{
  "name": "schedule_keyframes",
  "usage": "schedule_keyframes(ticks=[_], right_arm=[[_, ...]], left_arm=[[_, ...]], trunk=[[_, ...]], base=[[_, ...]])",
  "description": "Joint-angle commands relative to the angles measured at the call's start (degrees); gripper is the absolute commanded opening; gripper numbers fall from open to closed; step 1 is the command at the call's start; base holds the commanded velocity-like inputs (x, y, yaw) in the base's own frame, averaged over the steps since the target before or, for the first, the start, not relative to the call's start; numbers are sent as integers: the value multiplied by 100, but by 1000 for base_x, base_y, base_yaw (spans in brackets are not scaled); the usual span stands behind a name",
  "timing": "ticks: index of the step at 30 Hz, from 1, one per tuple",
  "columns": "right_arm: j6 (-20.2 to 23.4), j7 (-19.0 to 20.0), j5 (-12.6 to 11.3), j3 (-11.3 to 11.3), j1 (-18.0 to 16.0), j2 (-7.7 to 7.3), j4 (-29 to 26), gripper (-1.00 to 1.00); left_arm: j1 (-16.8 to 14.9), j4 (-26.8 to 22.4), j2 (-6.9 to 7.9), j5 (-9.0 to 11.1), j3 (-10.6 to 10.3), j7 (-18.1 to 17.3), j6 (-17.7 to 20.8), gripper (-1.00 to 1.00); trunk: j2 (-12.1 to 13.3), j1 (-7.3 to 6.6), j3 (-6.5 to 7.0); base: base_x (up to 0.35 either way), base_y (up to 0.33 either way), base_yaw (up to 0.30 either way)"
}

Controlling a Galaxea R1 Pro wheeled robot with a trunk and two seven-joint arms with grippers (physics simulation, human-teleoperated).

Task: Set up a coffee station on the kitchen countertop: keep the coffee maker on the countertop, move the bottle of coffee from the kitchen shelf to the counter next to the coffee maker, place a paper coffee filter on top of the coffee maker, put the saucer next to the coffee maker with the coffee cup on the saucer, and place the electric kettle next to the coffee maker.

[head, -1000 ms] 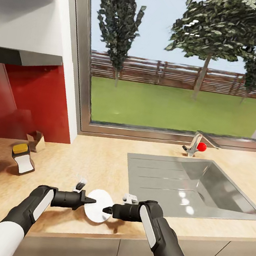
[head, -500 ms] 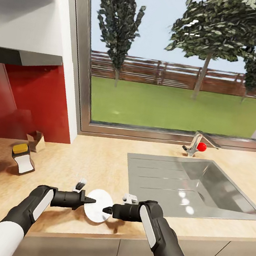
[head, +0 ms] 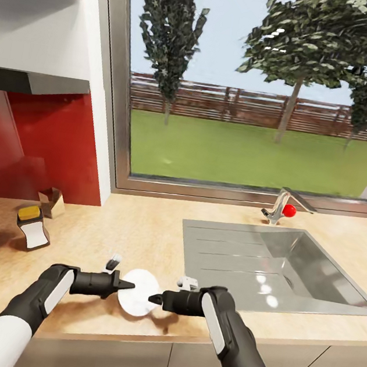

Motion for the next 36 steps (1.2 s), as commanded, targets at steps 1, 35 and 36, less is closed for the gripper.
schedule_keyframes(ticks=[1, 35, 36], right_arm=[[16, 26, 63, -44, -4, 1, -49, 100], [-643, 54, 89, -1140, -4, 1, -2673, 100], [-648, 55, 89, -1141, -4, 1, -2677, 100]], left_arm=[[-14, -3, 40, -23, 12, -29, 14, -100], [-150, -333, 827, 1144, 299, -164, 101, -100], [-149, -337, 824, 1144, 294, -165, 100, -100]], trunk=[[-8, 2, -9], [-8, 2, -9], [-8, 2, -9]], base=[[0, 0, 0], [0, 0, 0], [0, 0, 0]])
